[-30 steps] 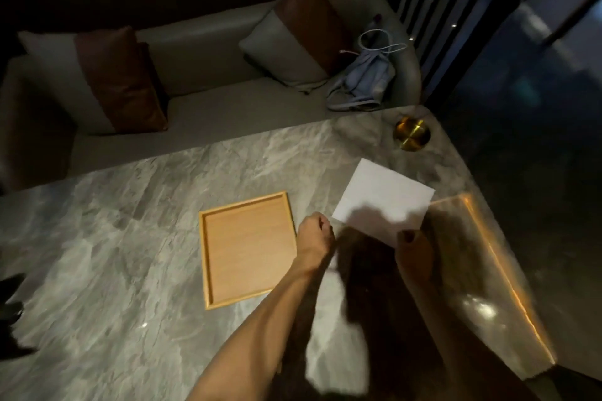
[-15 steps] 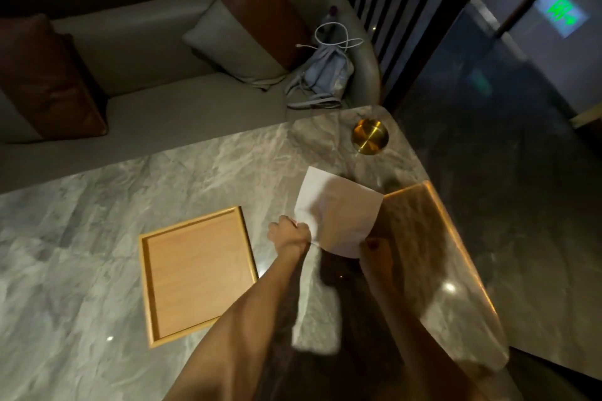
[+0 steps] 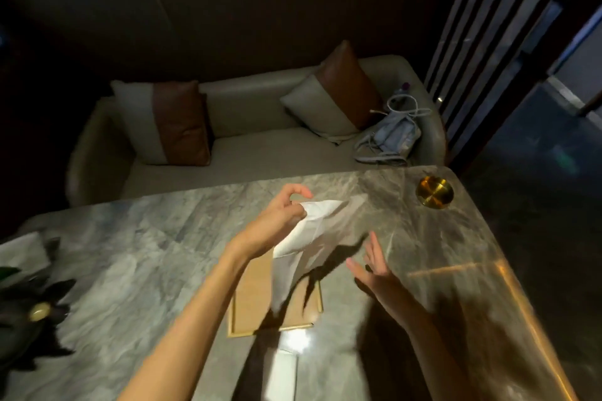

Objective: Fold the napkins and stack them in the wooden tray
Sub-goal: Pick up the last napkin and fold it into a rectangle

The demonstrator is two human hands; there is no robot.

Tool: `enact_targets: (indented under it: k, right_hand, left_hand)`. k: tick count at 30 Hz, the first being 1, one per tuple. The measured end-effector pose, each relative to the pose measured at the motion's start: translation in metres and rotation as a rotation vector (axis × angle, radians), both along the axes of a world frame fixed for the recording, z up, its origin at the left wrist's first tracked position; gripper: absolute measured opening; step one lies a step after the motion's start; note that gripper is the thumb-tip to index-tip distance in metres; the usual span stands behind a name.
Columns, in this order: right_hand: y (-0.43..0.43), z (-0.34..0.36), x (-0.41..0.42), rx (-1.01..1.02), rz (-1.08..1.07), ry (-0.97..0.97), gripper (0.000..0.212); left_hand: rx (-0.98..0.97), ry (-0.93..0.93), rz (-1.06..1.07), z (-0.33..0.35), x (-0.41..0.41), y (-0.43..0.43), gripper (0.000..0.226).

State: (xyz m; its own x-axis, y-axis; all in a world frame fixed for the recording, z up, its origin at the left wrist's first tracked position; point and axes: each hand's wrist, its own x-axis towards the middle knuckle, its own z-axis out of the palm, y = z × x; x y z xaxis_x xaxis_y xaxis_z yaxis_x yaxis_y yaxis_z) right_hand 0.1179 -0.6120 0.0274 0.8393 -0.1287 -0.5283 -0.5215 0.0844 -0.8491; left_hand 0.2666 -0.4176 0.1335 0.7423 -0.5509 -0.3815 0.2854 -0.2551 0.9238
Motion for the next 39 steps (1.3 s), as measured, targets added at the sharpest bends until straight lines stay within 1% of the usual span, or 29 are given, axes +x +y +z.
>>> enact_targets:
  k: [1,2,3,4,5,6,8,9,10,12,14,15,17,19,20,21,22,24,25,26,27,28,29,31,33,34,36,39]
  right_hand:
    - [0.010,0.024,0.010,0.114,0.021,-0.054,0.108]
    - [0.022,0.044,0.021,0.180,0.041,-0.086,0.103]
    - [0.034,0.065,0.031,0.207,0.052,-0.126,0.084]
    - [0.047,0.083,0.041,0.191,0.038,-0.183,0.059]
    - [0.059,0.100,0.050,0.155,0.000,-0.237,0.042]
    - [0.069,0.115,0.059,0.132,-0.045,-0.287,0.038]
    - [0.086,0.148,0.073,0.188,-0.117,-0.381,0.048]
    - [0.092,0.164,0.075,0.229,-0.123,-0.420,0.057]
    - [0.097,0.177,0.077,0.240,-0.123,-0.449,0.064]
    - [0.102,0.199,0.076,0.156,-0.130,-0.491,0.068]
    - [0.103,0.214,0.070,0.057,-0.140,-0.504,0.066]
    - [0.102,0.219,0.065,0.047,-0.148,-0.507,0.064]
    - [0.094,0.227,0.056,0.060,-0.178,-0.501,0.065]
    - [0.084,0.232,0.046,0.048,-0.188,-0.487,0.065]
    - [0.079,0.234,0.040,0.041,-0.187,-0.482,0.065]
    - [0.073,0.237,0.035,0.041,-0.186,-0.475,0.065]
    - [0.066,0.239,0.030,0.049,-0.187,-0.471,0.064]
    - [0.054,0.243,0.022,0.069,-0.184,-0.474,0.062]
    - [0.049,0.245,0.018,0.074,-0.178,-0.484,0.061]
    - [0.045,0.248,0.015,0.077,-0.177,-0.496,0.061]
    - [0.042,0.250,0.013,0.071,-0.186,-0.506,0.059]
    - [0.039,0.251,0.010,0.052,-0.194,-0.516,0.057]
    - [0.037,0.252,0.008,0.024,-0.197,-0.528,0.055]
    - [0.033,0.255,0.005,-0.046,-0.182,-0.549,0.048]
    - [0.030,0.257,0.002,-0.127,-0.157,-0.570,0.038]
    - [0.027,0.259,0.001,-0.157,-0.146,-0.582,0.034]
    - [0.024,0.261,0.000,-0.170,-0.127,-0.591,0.032]
    - [0.022,0.267,-0.001,-0.207,-0.100,-0.619,0.030]
  left_hand:
    - [-0.034,-0.019,-0.010,0.026,0.001,0.015,0.033]
    - [-0.061,-0.043,-0.008,0.052,0.002,0.030,0.032]
    - [-0.078,-0.065,0.006,0.076,0.003,0.046,0.032]
    - [-0.093,-0.082,0.030,0.098,0.003,0.061,0.032]
    - [-0.098,-0.106,0.069,0.116,0.003,0.077,0.032]
    - [-0.097,-0.137,0.126,0.130,0.005,0.091,0.032]
    - [-0.132,-0.164,0.319,0.147,0.008,0.117,0.031]
    - [-0.221,-0.105,0.422,0.148,0.009,0.127,0.032]
    - [-0.364,0.012,0.478,0.146,0.009,0.136,0.033]
    - [-0.668,0.268,0.418,0.139,-0.002,0.148,0.046]
    - [-0.816,0.400,0.316,0.131,-0.020,0.153,0.061]
    - [-0.811,0.407,0.275,0.126,-0.029,0.154,0.064]
    - [-0.600,0.297,0.248,0.118,-0.040,0.153,0.072]
    - [-0.311,0.088,0.320,0.114,-0.049,0.145,0.096]
    - [-0.226,0.001,0.306,0.114,-0.051,0.140,0.104]
    - [-0.194,-0.071,0.282,0.116,-0.052,0.133,0.107]
    - [-0.203,-0.116,0.273,0.120,-0.054,0.128,0.104]
    - [-0.304,-0.115,0.342,0.131,-0.056,0.119,0.086]
    - [-0.400,-0.055,0.381,0.135,-0.056,0.115,0.074]
    - [-0.531,0.069,0.361,0.137,-0.057,0.110,0.063]
    - [-0.635,0.196,0.295,0.138,-0.060,0.105,0.059]
    - [-0.661,0.253,0.256,0.138,-0.065,0.100,0.061]
    - [-0.618,0.225,0.259,0.138,-0.069,0.093,0.064]
    - [-0.368,-0.024,0.329,0.139,-0.076,0.083,0.059]
    - [-0.172,-0.297,0.338,0.142,-0.076,0.076,0.038]
    - [-0.114,-0.383,0.326,0.145,-0.074,0.074,0.029]
    - [-0.089,-0.432,0.322,0.153,-0.073,0.076,0.023]
    - [-0.083,-0.518,0.330,0.164,-0.071,0.080,0.025]
